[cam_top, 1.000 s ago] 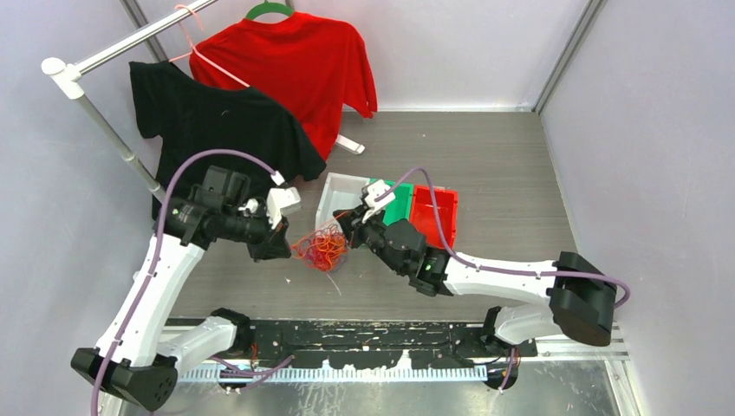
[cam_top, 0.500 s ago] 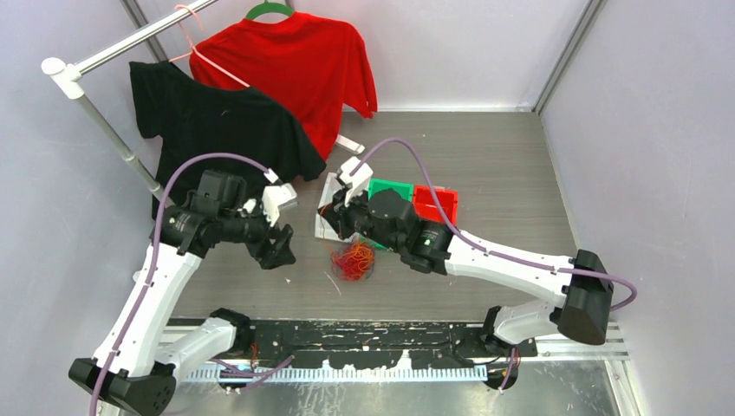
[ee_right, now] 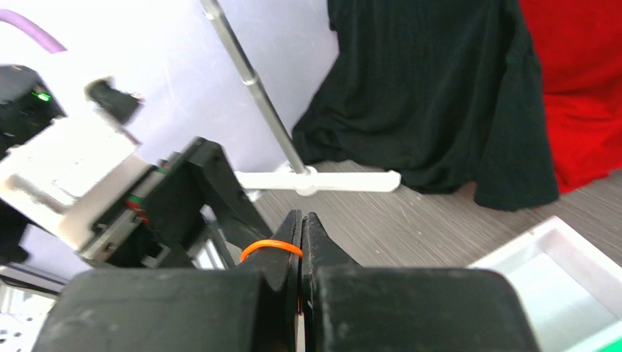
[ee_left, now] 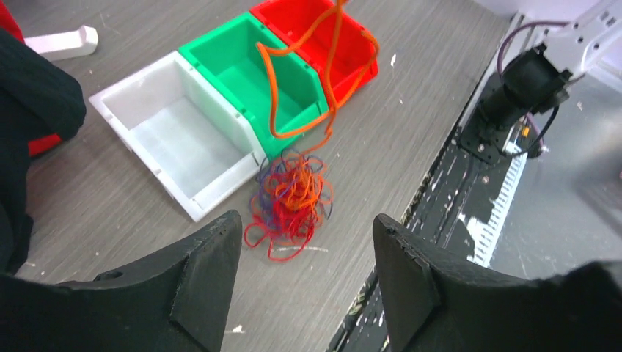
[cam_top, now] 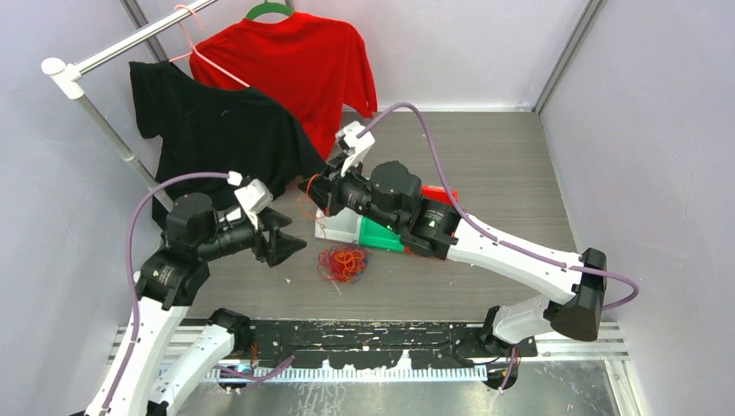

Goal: Untangle the cables

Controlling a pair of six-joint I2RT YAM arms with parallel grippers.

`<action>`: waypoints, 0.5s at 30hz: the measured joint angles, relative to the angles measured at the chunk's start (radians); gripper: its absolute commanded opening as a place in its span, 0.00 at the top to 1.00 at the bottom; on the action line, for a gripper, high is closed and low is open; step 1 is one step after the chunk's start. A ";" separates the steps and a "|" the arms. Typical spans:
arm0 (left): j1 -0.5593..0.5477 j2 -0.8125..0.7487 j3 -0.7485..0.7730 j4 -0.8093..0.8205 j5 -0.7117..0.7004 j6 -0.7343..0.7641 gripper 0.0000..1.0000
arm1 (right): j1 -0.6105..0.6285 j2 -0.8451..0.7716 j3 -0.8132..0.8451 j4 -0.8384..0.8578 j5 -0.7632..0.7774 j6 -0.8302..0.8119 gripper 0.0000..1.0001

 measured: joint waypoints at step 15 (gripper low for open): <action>0.000 0.057 -0.011 0.246 0.053 -0.239 0.47 | 0.000 0.110 0.218 0.042 -0.028 0.118 0.99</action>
